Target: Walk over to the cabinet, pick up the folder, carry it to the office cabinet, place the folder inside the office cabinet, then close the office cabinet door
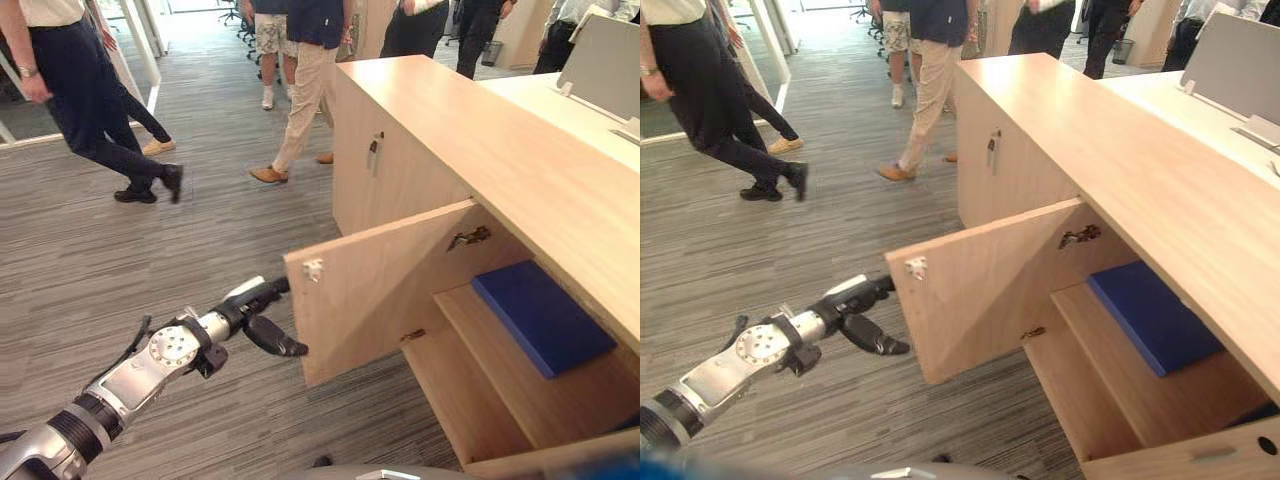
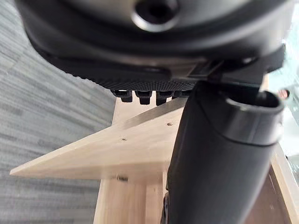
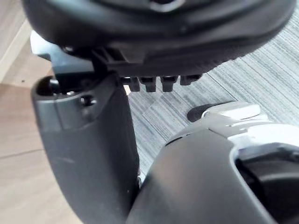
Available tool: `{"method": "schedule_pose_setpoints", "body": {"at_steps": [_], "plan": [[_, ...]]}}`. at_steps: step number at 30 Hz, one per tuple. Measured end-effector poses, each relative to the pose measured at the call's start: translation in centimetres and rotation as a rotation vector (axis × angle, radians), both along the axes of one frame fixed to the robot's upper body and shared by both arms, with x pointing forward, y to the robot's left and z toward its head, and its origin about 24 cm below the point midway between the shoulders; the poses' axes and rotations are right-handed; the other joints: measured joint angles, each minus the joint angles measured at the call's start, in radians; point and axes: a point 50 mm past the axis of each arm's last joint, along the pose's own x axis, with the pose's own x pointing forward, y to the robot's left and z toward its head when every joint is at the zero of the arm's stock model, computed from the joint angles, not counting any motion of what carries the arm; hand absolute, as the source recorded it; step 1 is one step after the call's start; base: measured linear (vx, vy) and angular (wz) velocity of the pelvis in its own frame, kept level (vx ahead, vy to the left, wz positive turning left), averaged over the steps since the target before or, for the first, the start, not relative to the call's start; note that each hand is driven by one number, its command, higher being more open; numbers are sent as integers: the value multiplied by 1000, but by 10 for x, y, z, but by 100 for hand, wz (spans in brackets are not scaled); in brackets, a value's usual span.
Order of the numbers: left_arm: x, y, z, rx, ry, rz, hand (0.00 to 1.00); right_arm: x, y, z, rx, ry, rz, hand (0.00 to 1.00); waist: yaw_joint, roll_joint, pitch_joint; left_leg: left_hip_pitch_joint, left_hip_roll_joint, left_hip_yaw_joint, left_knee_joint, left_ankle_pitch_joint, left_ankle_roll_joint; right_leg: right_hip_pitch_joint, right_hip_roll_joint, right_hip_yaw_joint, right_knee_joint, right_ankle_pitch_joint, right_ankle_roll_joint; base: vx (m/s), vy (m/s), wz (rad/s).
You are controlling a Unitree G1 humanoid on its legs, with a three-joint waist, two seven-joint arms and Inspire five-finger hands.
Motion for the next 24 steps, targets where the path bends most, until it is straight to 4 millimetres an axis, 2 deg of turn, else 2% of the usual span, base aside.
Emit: {"method": "schedule_pose_setpoints", "body": {"at_steps": [3,4,5,6,7,8,9,11,12,14,16,17,18,19,20,21,23,24], "plan": [[-23,-45,12,-137,-5,-208,100,13,-9,3,-14,-17,123,100,-25,19,0,-29,-18,23,17,-10,10,-44,-16,3,38,18,31,-185,202,-11],[-30,-63,14,-209,-16,-268,100,19,-10,3,-15,-24,176,100,-54,19,-8,-51,-20,45,41,-66,-69,-70,-13,6,36,25,21,-201,151,-14],[-32,-71,15,-246,-20,-297,100,22,-5,2,-3,-29,197,100,-73,-21,-10,-82,-30,75,103,-110,-110,-91,-44,22,26,32,7,-235,122,-19],[-37,-87,31,-312,-80,-385,100,27,3,2,23,-48,245,100,-94,-54,-1,-165,-19,23,371,-132,89,-118,-85,48,46,14,27,-161,57,-35],[-41,-99,36,-377,-104,-428,100,28,-5,3,13,-47,261,100,-96,-21,-7,-158,6,-44,374,-226,17,-112,-58,52,41,5,42,-126,146,-82],[-49,-120,38,-472,-101,-487,100,30,-8,4,2,-40,303,100,-105,-18,-10,-116,1,-2,350,-225,-1,-87,-75,79,14,20,51,-56,194,-119],[-61,-138,45,-551,-110,-570,100,29,-10,5,3,-31,347,100,-116,-12,-26,-78,-1,35,295,-219,-3,-78,-76,81,-8,39,42,-48,229,-116],[-70,-150,59,-576,-180,-702,100,33,-10,6,4,-36,423,100,-140,-14,-40,-58,-13,71,245,-212,-4,-74,-72,88,-29,43,36,18,118,-88],[-68,-155,63,-564,-206,-739,100,36,-12,8,-1,-54,440,100,-157,-14,-38,-55,-12,92,230,-212,-4,-71,-72,102,-61,68,30,41,74,-64],[-69,-159,61,-547,-201,-766,100,41,-14,10,-7,-70,481,100,-169,-10,-33,-44,-4,136,220,-211,-5,-85,-65,132,-68,90,41,36,38,-62],[-70,-165,53,-554,-166,-765,100,46,-16,12,-17,-83,513,100,-176,-4,-24,-23,15,185,217,-209,-4,-87,-57,135,-60,96,38,57,-3,-65],[-71,-170,49,-552,-152,-768,100,50,-16,13,-30,-90,542,100,-178,1,-20,-11,35,218,215,-205,9,-94,-51,72,-56,108,19,61,-19,-75],[-72,-175,45,-555,-137,-772,100,55,-18,15,-45,-100,569,100,-176,11,-9,0,59,257,211,-204,19,-98,-61,-79,-33,103,-32,59,-22,-84],[-71,-178,43,-554,-133,-775,100,58,-19,16,-52,-105,576,100,-174,13,-1,9,69,281,204,-202,25,-102,-81,-176,-2,85,-65,45,-3,-96],[-71,-181,42,-541,-138,-783,100,61,-21,18,-63,-110,586,100,-170,16,8,26,80,316,187,-204,22,-105,-122,-322,51,58,-103,63,11,-121],[-71,-183,42,-526,-146,-796,100,63,-22,18,-70,-109,601,100,-165,17,10,41,96,371,175,-217,-2,-108,-172,-493,107,40,-123,79,11,-150],[-71,-185,43,-522,-154,-804,100,63,-20,17,-64,-96,615,100,-156,10,8,62,124,469,177,-235,-33,-92,-205,-687,132,41,-131,140,-47,-153],[-70,-186,43,-522,-158,-803,100,63,-19,17,-63,-95,625,100,-155,0,8,64,130,488,180,-235,-35,-86,-204,-711,114,62,-112,182,-99,-127]]}}
